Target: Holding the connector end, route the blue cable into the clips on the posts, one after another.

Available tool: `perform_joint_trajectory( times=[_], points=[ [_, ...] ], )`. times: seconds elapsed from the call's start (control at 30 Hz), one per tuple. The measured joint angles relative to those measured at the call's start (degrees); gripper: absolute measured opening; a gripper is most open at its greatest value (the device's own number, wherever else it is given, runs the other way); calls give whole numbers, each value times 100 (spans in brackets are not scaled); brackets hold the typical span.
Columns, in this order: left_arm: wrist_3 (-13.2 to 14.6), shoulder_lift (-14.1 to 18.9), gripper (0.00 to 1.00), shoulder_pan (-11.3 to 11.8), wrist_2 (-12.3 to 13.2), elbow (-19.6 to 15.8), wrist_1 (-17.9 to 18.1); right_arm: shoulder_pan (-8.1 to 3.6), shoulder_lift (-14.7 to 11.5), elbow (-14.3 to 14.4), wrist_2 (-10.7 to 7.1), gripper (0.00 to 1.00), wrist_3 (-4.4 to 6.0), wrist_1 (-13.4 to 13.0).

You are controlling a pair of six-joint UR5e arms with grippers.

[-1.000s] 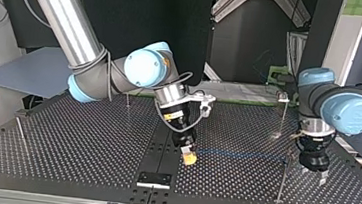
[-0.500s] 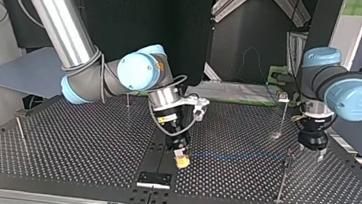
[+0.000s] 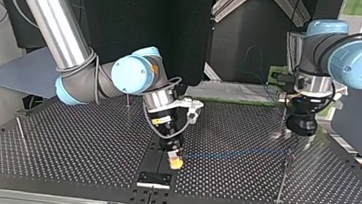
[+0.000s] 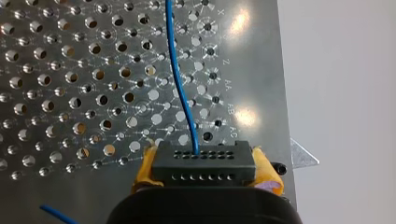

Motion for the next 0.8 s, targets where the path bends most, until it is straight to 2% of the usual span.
perform_joint_trajectory(
  times=[0.1,0.23,0.53,0.67,0.8],
  points=[
    [-40,155,100,-49,65,-1,-4,-2,1,0,1,0,-3,1],
    [30,237,100,-103,-4,-2,-59,-5,1,-1,2,0,-2,-1],
    [410,417,100,-227,-251,-3,-357,-50,1,0,7,0,1,-13],
    [608,546,100,-263,-346,-3,-327,-71,5,0,10,0,1,-16],
    [839,481,100,-291,-391,-3,-241,-83,6,1,9,0,6,-17]
  ],
)
